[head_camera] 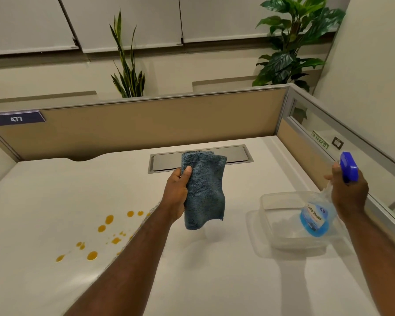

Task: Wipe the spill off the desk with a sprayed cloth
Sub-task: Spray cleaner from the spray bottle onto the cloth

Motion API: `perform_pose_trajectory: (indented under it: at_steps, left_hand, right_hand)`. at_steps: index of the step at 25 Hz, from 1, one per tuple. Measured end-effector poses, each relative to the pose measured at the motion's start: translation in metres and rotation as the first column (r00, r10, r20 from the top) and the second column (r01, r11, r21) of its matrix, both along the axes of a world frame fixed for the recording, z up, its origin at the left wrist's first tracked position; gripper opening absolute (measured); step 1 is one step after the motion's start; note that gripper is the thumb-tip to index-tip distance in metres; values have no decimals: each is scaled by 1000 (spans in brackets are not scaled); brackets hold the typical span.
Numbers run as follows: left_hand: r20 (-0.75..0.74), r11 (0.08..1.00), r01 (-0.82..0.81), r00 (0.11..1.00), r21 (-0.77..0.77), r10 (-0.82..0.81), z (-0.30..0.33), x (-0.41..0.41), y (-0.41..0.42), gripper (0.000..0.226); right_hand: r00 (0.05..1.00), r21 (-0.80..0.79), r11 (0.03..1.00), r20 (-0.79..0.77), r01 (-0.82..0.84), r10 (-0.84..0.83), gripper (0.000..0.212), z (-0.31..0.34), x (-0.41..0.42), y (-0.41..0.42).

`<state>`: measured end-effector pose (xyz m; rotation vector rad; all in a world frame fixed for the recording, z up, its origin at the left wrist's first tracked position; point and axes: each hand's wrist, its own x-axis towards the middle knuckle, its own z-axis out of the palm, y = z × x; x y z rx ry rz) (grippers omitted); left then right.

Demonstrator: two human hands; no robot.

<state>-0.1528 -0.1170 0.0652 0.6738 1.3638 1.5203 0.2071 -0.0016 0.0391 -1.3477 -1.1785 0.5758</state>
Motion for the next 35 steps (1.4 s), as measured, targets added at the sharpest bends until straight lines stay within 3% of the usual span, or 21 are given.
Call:
perform_pose_trajectory:
  at_steps: [5, 9, 11, 13, 16, 19, 21, 26, 32, 35]
  left_hand:
    - [-57, 997, -58, 996, 57, 61, 9, -7, 2, 28]
    - [-182, 970, -180, 961, 164, 209, 17, -12, 4, 18]
    - [-223, 950, -235, 934, 204, 279, 22, -14, 5, 18]
    - [-218, 938, -267, 924, 221, 315, 26, -18, 7, 22]
    - [-194, 917, -313, 911, 246, 363, 28, -20, 8, 25]
    - [-193, 904, -341, 899, 259, 394, 28, -21, 8, 24]
    - [-188, 898, -354, 894, 261, 407, 27, -23, 6, 22]
    - [-183, 896, -372, 889, 243, 419, 25, -27, 3, 22]
    - [-162, 904, -363, 901, 228, 403, 24, -27, 3, 18]
    - [-155, 911, -342, 911, 230, 382, 25, -25, 4, 23]
  right_hand:
    - [999, 190, 981, 18, 35, -39, 46, 22, -15, -11]
    - [997, 396, 918, 81, -16, -18, 11, 75, -56, -42]
    - [992, 445, 888, 95, -114, 80, 9, 94, -88, -61]
    - [975, 431, 875, 59, -220, 216, 14, 95, -126, -80]
    - [921, 302, 882, -29, -362, 388, 39, 71, -184, -101]
    - [872, 143, 869, -59, -474, 486, 28, 44, -229, -114]
    - [850, 77, 848, 2, -525, 526, 13, 33, -248, -117]
    - [839, 68, 841, 156, -536, 522, 11, 30, -269, -112]
    - [873, 72, 874, 141, -480, 467, 19, 30, -274, -106]
    - [867, 91, 865, 133, -493, 480, 9, 27, -272, -106]
